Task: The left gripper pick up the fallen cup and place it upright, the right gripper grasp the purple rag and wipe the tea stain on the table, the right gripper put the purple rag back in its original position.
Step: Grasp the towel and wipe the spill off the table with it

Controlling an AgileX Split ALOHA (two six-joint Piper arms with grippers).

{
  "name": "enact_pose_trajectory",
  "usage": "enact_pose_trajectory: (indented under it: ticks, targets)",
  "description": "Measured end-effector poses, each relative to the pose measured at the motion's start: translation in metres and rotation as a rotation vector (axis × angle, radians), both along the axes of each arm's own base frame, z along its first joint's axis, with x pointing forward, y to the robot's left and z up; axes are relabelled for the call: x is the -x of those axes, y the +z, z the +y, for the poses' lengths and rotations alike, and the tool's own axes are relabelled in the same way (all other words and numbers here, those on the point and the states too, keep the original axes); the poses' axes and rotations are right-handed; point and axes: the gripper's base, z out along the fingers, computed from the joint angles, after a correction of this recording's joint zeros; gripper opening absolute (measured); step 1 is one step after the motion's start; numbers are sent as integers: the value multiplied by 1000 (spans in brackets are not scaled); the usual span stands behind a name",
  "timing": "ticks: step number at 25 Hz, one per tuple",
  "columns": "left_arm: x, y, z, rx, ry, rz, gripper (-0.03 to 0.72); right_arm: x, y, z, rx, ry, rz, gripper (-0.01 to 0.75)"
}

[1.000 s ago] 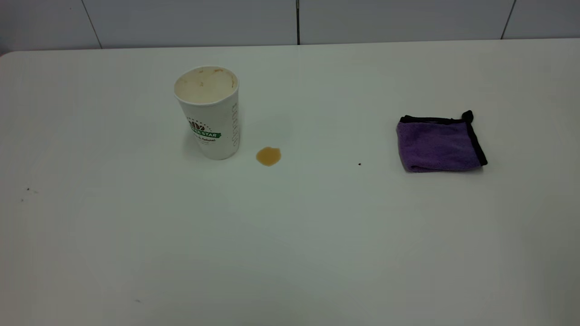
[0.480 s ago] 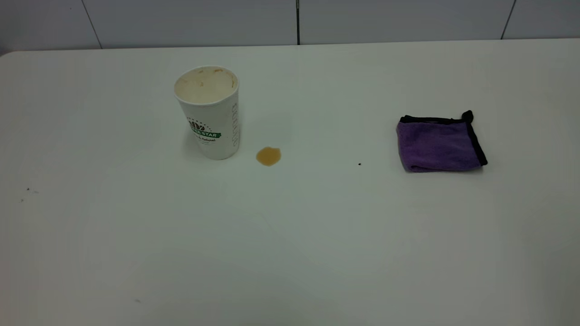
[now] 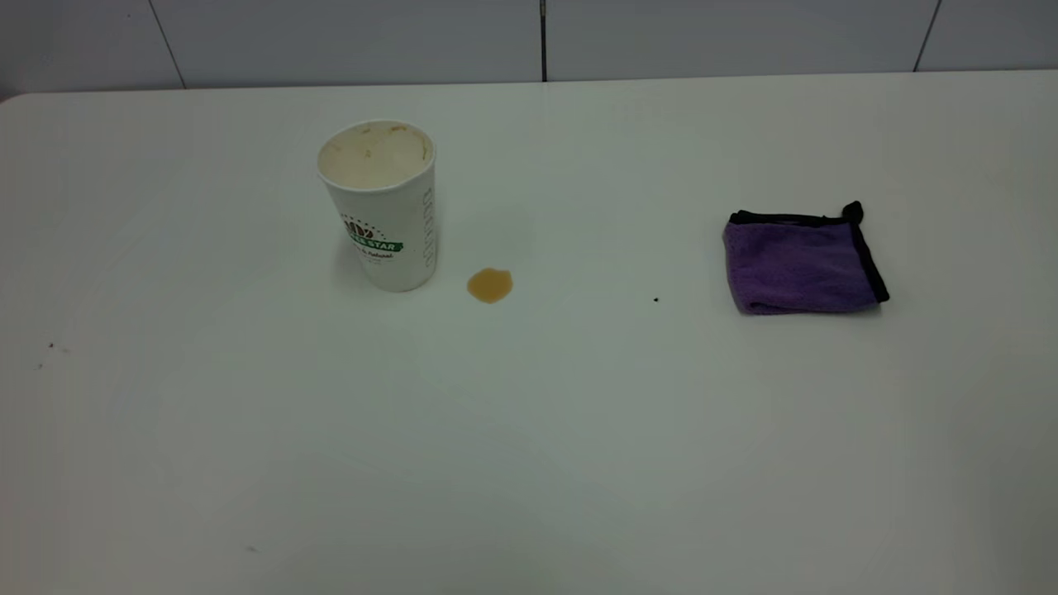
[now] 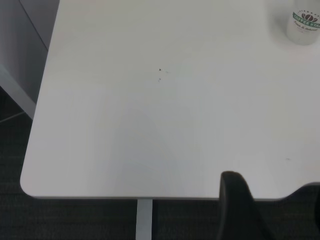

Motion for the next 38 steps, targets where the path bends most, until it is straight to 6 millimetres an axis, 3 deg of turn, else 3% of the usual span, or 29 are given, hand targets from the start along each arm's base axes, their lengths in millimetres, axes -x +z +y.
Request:
enact_pose_trajectory:
  ticks: [5,8,12,20,26,30,38]
  targets:
    - [0,0,0,0,0,1,414,-29,26,11,-98,100,-141,474]
    - [0,0,0,0,0,0,414,-64,30,14,-101,131,-95,523]
    - [0,0,0,0,0,-1,414,-112,22,16,-71,190,36,596]
    - [0,0,0,-1,-1,-1,414,-213,-12,19,-31,289,258,591]
    - [0,0,0,-1,-1,-1,414,-285,-52,16,10,287,384,591]
    - [0,0,0,-1,-1,-1,414,-326,-83,30,59,332,431,591]
    - [0,0,0,-1,-1,-1,414,-398,-172,53,118,391,555,590]
